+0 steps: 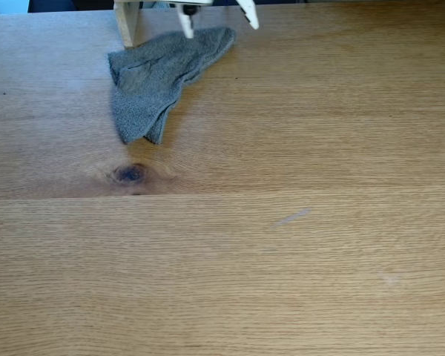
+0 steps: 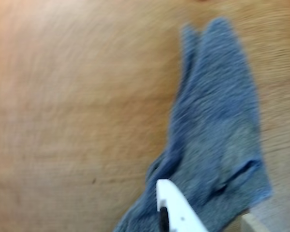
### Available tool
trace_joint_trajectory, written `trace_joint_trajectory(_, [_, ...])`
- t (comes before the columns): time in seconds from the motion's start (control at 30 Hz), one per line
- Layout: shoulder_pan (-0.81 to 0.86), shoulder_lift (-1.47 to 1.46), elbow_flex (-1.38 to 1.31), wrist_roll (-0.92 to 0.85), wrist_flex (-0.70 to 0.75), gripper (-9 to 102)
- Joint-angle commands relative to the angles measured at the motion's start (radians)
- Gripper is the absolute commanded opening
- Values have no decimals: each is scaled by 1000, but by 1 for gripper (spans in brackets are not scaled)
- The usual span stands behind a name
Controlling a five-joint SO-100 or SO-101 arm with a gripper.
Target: Clean the area in front of the robot
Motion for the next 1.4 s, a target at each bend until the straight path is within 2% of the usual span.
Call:
trace_joint_trajectory(0.0, [167,-184,-225,0,-37,49])
trace_joint_trajectory(0.13, [354,-371,-278,-52,-87,48])
trace_joint_trajectory(0.27, [522,-571,-278,-175,-212,46])
trace_joint_trajectory(0.37, [607,-703,-276,-264,-330,44])
trace_joint_trajectory(0.47, [647,-793,-282,-331,-371,47])
trace_joint_trajectory(0.6, [655,-861,-279,-411,-367,49])
trace_joint_trajectory(0.9, [621,-1057,-291,-661,-417,38])
trace_joint_trajectory(0.97, [620,-1095,-291,-696,-471,31])
trace_joint_trajectory(1.07, [611,-1137,-293,-692,-523,20])
trace_joint_trajectory(1.23, [571,-1157,-293,-646,-523,0])
trace_joint_trajectory(1.37, [535,-1108,-293,-546,-485,0])
